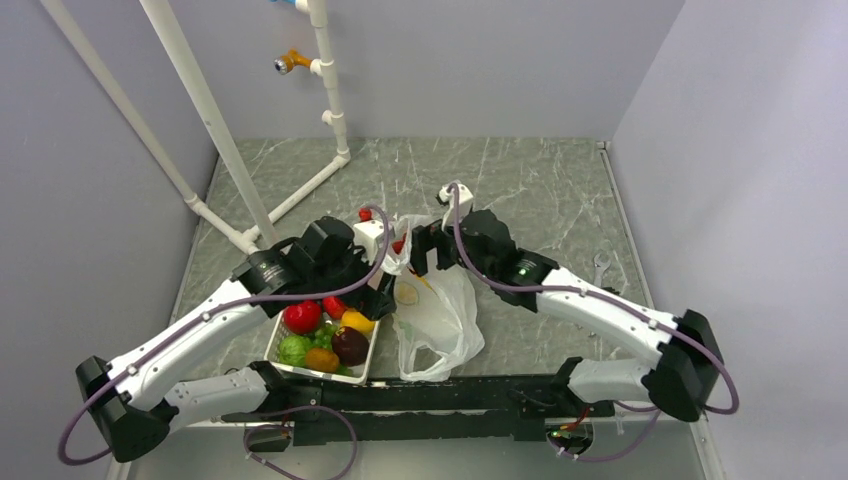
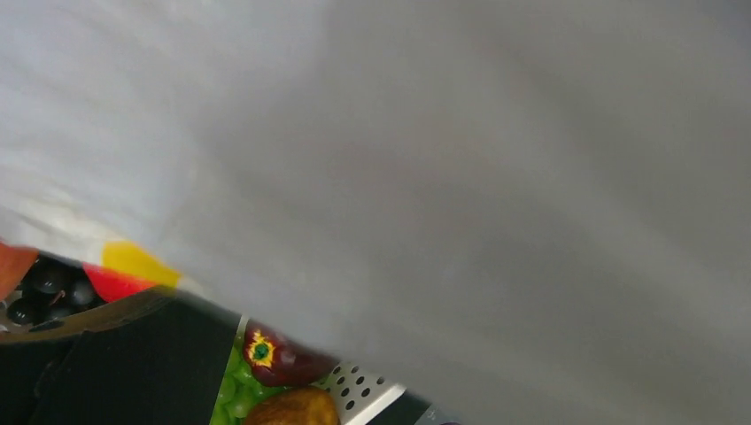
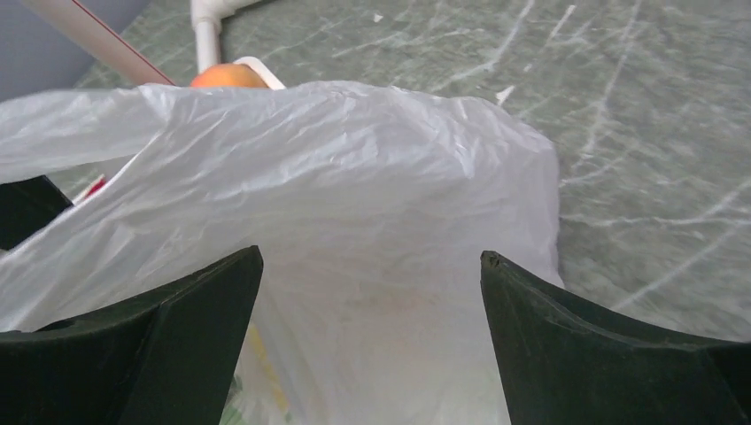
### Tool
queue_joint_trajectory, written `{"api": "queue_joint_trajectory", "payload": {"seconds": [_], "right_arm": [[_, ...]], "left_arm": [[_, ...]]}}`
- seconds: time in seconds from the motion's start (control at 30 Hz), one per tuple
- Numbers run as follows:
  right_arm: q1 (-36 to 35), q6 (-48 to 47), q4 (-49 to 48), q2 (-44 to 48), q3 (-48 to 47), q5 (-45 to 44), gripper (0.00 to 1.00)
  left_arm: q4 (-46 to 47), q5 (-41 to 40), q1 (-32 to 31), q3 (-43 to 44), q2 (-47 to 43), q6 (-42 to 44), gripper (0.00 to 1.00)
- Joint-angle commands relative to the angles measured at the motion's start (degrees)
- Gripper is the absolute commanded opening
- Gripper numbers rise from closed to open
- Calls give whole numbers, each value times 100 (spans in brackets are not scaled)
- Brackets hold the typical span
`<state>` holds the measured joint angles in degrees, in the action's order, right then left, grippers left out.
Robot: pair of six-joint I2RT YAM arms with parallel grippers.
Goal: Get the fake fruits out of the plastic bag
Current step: Adjust the plastic bag at the center of the board.
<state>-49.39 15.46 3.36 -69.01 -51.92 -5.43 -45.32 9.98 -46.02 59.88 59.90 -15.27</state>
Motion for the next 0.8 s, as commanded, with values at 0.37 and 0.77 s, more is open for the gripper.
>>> {"api": "queue_joint_trajectory", "payload": {"seconds": [0.37, 0.77], "right_arm": [[1110, 1494, -205, -1188, -1440, -210, 49], [1179, 292, 1350, -548, -1245, 361, 93]], "left_arm": [[-76, -104, -17, -612, -414, 48, 99], [1670, 992, -9, -191, -1067, -577, 91]]}}
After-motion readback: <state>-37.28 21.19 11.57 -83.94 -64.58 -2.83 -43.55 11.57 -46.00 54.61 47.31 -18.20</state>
